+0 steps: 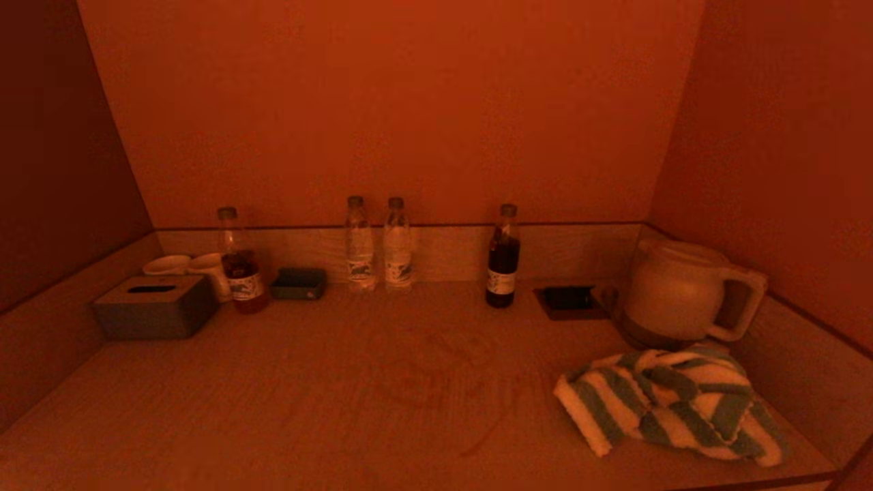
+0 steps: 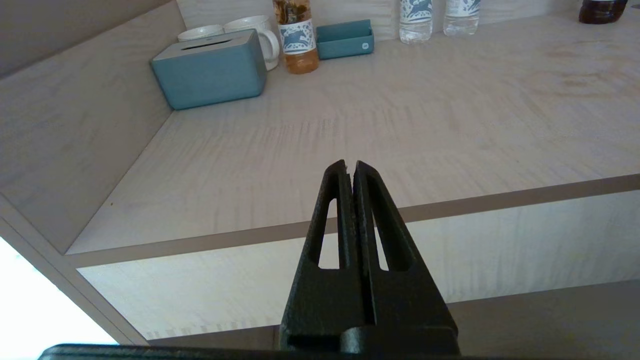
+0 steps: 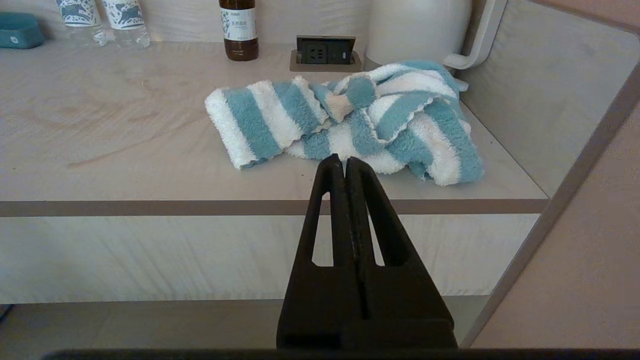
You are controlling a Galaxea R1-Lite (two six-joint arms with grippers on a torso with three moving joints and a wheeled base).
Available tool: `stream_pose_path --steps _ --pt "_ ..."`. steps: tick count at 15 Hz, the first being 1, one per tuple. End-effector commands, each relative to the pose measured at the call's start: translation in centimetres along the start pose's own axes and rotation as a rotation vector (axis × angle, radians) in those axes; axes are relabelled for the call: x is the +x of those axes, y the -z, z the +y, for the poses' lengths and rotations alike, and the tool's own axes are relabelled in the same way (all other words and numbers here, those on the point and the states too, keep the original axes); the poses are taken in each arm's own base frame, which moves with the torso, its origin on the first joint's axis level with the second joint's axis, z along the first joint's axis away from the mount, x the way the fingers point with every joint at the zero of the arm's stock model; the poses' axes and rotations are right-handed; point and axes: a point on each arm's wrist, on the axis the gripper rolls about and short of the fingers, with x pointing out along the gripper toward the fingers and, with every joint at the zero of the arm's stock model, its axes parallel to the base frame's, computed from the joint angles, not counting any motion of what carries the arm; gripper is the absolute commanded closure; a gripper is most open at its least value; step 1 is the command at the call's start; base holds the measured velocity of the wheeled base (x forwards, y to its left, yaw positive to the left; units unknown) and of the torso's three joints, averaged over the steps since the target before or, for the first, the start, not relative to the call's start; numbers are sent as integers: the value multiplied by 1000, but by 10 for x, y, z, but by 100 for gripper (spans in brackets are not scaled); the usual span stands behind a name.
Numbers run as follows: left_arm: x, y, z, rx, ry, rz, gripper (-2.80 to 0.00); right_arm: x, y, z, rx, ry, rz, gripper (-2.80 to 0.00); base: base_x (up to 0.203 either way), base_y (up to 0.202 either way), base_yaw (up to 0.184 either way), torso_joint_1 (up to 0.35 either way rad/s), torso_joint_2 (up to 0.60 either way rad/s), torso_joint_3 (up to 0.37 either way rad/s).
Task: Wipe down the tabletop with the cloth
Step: Pick up the tablecloth
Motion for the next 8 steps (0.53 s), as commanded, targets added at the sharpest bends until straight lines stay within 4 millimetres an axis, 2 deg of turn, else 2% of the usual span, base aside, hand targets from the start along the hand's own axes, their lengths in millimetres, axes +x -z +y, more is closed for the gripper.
stream_pose_path --steps 1,8 --pt "0 0 0 1 -1 0 0 0 0 0 -1 -1 0 0 0 0 0 0 0 0" --pt "0 0 0 1 -2 0 0 0 0 0 -77 -3 -5 0 0 0 0 0 0 0"
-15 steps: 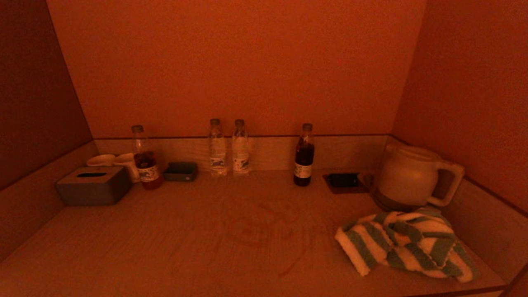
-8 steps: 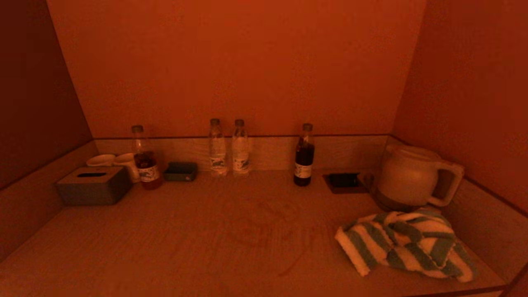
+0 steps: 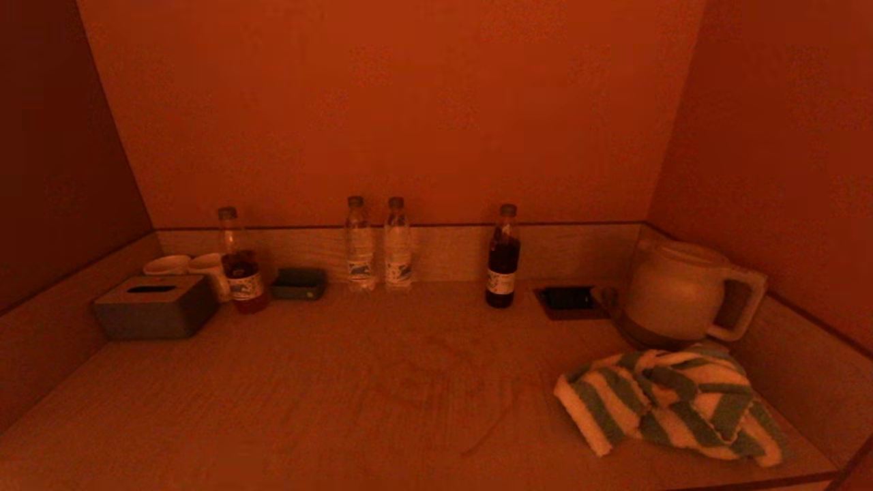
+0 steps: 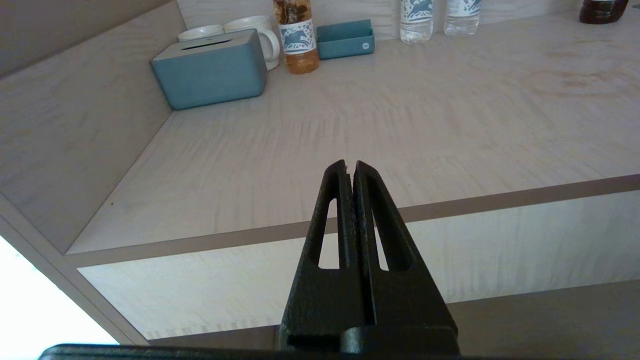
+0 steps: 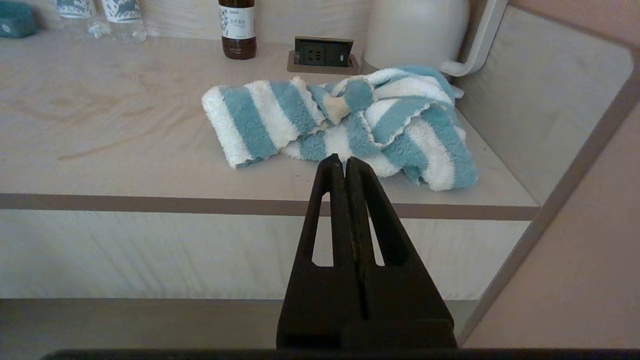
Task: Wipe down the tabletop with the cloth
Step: Pick up the tablecloth
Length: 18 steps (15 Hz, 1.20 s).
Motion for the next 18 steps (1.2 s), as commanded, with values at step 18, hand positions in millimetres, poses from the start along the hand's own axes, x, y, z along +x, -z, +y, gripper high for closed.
stream_pose_path --steps 18 --pt "0 0 0 1 -1 0 0 129 -132 -13 75 -62 501 0 0 0 0 0 0 0"
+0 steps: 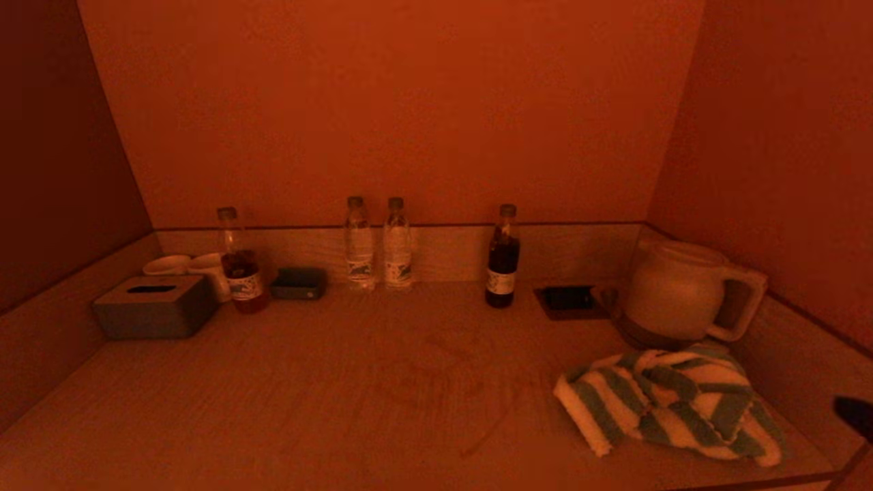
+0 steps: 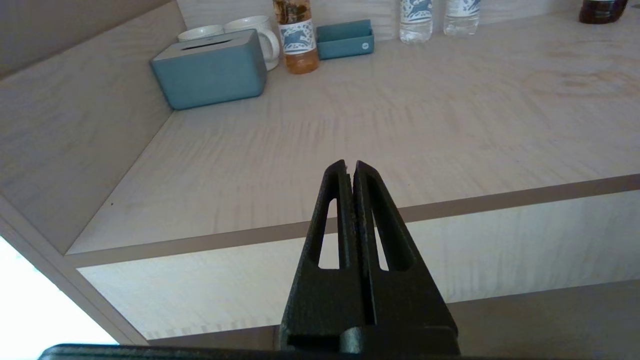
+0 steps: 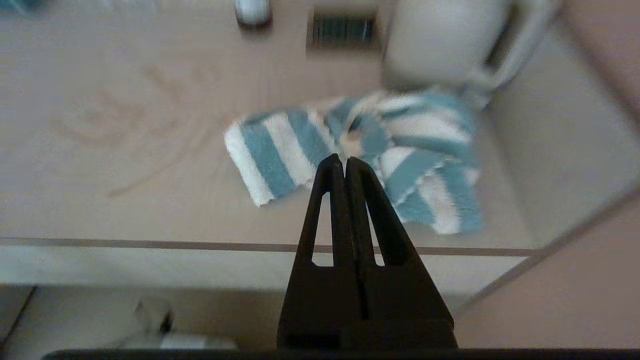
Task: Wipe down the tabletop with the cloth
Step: Pick up the tablecloth
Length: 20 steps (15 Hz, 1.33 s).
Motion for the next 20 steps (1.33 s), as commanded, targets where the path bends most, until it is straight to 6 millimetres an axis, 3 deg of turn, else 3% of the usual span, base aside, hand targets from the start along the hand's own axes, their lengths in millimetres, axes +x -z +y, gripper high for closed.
stream_pose_path --steps 1,4,5,7,9,12,18,19,20 --pt "0 0 0 1 0 0 0 75 -15 -6 47 1 264 0 0 0 0 0 0 0" --pt "0 0 0 1 0 0 0 114 -36 -10 101 25 311 0 0 0 0 0 0 0" --pt "0 0 0 1 0 0 0 127 -36 -11 130 38 340 0 0 0 0 0 0 0" --pt "0 0 0 1 1 0 0 171 -26 -18 198 87 468 0 0 0 0 0 0 0" --pt "0 0 0 1 0 0 0 197 -20 -33 274 163 545 0 0 0 0 0 0 0" --pt "0 0 0 1 -2 0 0 203 -13 -54 365 253 613 0 0 0 0 0 0 0" --pt "0 0 0 1 0 0 0 198 -16 -52 363 255 653 0 0 0 0 0 0 0" --pt "0 0 0 1 0 0 0 195 -18 -51 365 255 672 -280 0 0 0 0 0 0" --pt "0 0 0 1 0 0 0 195 -18 -51 365 255 672 -280 0 0 0 0 0 0"
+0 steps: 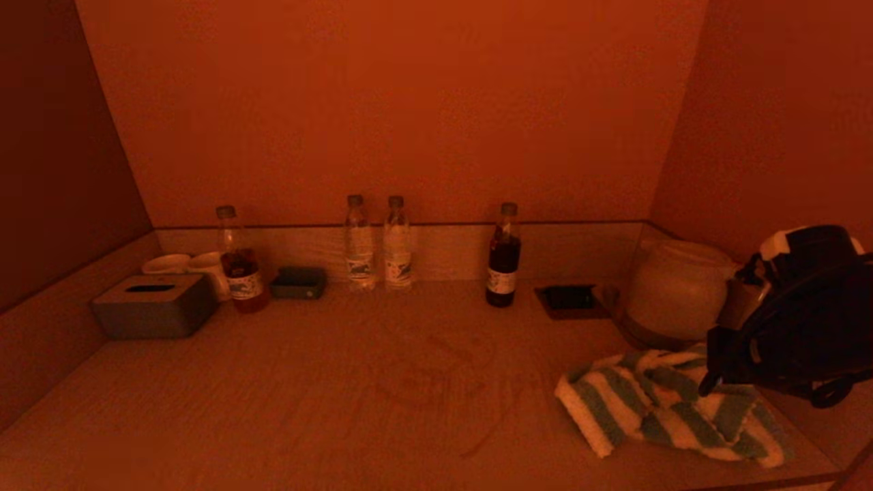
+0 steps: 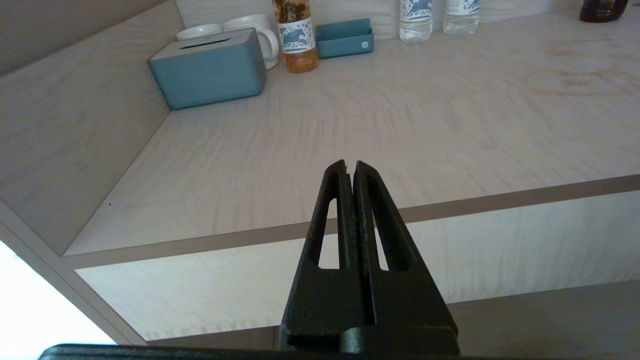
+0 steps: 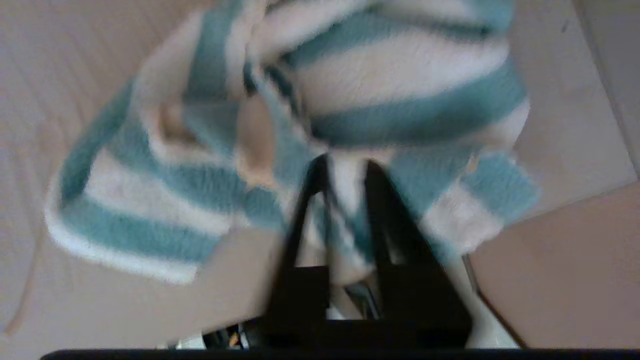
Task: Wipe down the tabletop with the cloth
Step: Pick up the tablecloth
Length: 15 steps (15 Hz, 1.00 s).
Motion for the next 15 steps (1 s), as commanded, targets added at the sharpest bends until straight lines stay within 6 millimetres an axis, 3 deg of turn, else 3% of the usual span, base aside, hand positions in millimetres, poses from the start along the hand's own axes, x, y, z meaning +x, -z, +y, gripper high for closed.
stream_pose_path --steps 1,6,8,15 --pt "0 0 0 1 -1 0 0 -2 3 -1 0 7 34 -280 0 0 0 0 0 0" --pt "0 0 0 1 -1 0 0 1 5 2 -19 145 45 -280 0 0 0 0 0 0" --pt "0 0 0 1 1 0 0 20 3 3 3 168 102 -280 0 0 0 0 0 0" --pt "0 0 0 1 -1 0 0 47 4 7 2 205 161 -280 0 0 0 0 0 0"
